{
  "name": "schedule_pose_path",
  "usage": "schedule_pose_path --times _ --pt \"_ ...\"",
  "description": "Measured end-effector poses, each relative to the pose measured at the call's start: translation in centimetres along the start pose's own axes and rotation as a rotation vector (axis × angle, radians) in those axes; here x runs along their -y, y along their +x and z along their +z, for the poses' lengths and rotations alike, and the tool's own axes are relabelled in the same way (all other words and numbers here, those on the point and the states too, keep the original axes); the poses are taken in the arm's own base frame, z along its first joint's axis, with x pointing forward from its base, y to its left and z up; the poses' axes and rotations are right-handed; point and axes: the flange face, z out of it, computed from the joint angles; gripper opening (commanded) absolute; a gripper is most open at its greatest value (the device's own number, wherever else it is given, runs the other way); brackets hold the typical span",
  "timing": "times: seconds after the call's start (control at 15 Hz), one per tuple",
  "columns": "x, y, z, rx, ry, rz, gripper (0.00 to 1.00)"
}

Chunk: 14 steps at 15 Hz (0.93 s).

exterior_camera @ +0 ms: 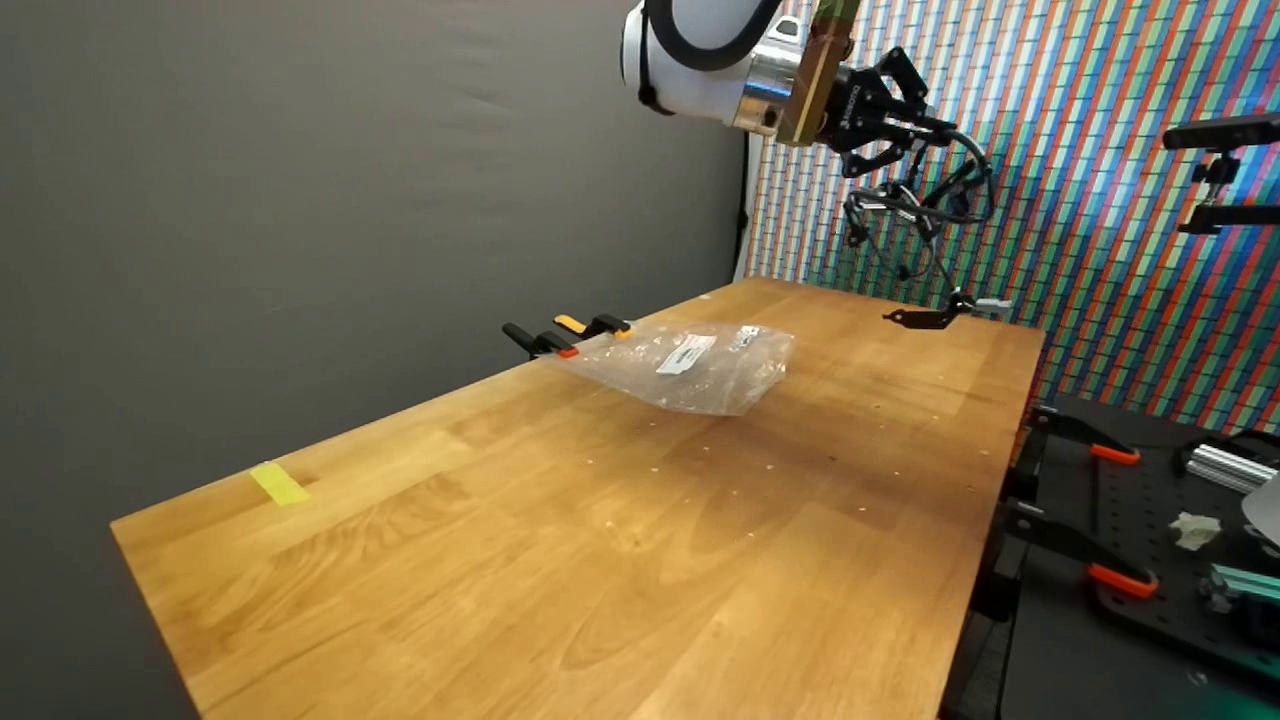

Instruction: Take the cable out of the plastic bag

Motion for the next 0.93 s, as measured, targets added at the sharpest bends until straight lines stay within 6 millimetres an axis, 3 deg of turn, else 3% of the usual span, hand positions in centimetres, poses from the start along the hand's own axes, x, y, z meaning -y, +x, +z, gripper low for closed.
schedule_pose_path --times 0.4,0.93 --pt "4.8 -3.9 -6.3 -0.233 0.258 -0.081 0.02" --pt "7.3 -5.4 -11.6 -0.502 0.628 -0.114 0.02"
